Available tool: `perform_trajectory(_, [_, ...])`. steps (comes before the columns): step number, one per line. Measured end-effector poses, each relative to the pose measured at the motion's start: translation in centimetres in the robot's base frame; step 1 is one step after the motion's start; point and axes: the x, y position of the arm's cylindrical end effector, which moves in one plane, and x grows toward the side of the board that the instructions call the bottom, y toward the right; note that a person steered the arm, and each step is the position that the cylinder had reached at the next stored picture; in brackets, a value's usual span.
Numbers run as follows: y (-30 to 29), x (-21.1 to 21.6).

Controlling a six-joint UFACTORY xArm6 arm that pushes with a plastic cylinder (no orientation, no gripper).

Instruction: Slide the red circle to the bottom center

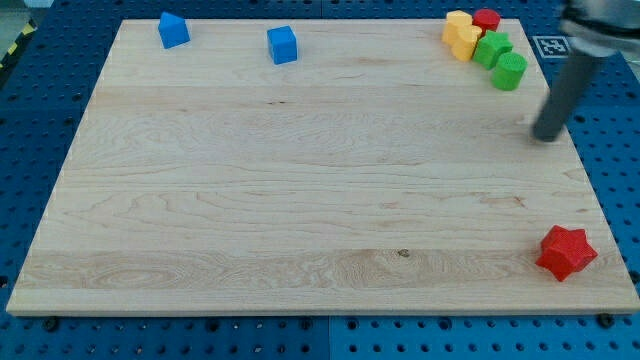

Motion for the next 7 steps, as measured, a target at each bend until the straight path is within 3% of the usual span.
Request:
perform_trajectory(1, [4.5, 0.0])
perform_trajectory(2, [4.8, -2.8])
perform_trajectory(4, [0.5, -17.5])
perform_trajectory(5, [-2.7, -22.6])
perform_trajectory(7, [-4.5, -22.4])
